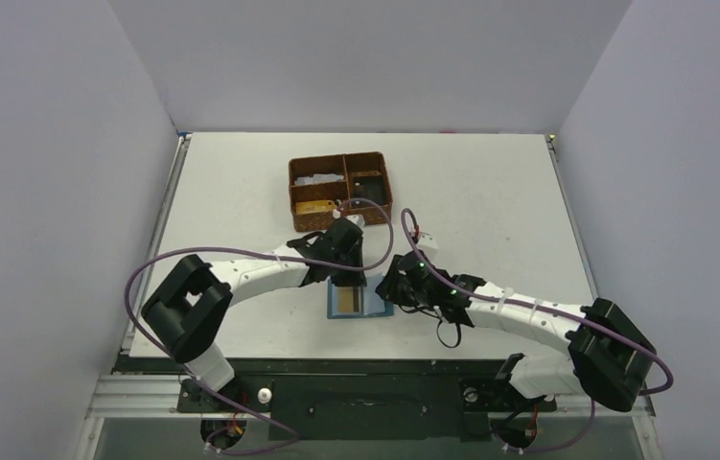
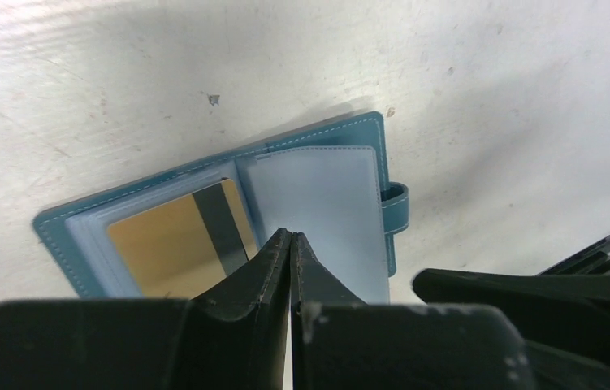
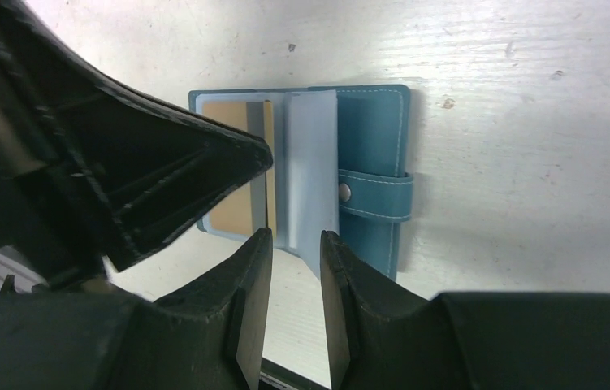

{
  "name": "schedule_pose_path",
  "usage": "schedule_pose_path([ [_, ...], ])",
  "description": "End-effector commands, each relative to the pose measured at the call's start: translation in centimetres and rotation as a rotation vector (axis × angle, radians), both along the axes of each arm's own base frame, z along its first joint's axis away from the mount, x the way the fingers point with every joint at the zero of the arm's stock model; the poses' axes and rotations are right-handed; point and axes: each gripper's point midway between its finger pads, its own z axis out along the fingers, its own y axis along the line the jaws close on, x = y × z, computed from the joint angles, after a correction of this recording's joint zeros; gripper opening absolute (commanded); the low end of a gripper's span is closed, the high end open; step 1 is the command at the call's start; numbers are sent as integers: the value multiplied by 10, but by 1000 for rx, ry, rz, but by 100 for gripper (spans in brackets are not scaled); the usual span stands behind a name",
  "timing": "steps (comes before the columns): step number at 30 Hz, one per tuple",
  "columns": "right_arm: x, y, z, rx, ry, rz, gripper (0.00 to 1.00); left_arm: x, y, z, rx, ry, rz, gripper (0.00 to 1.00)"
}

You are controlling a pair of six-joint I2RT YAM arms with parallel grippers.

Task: Take the credit cards out of the card holder
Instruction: Remove the credit card from the card holder.

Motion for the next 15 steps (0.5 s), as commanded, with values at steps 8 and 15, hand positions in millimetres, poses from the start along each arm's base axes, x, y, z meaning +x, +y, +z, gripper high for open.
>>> schedule_pose_path([
  [8, 16, 50, 34, 95, -42, 67, 25, 12, 35, 32, -11, -66, 58, 1],
  [15, 21, 67, 4, 79, 12, 93, 25, 7, 61, 26, -1, -57, 91, 1],
])
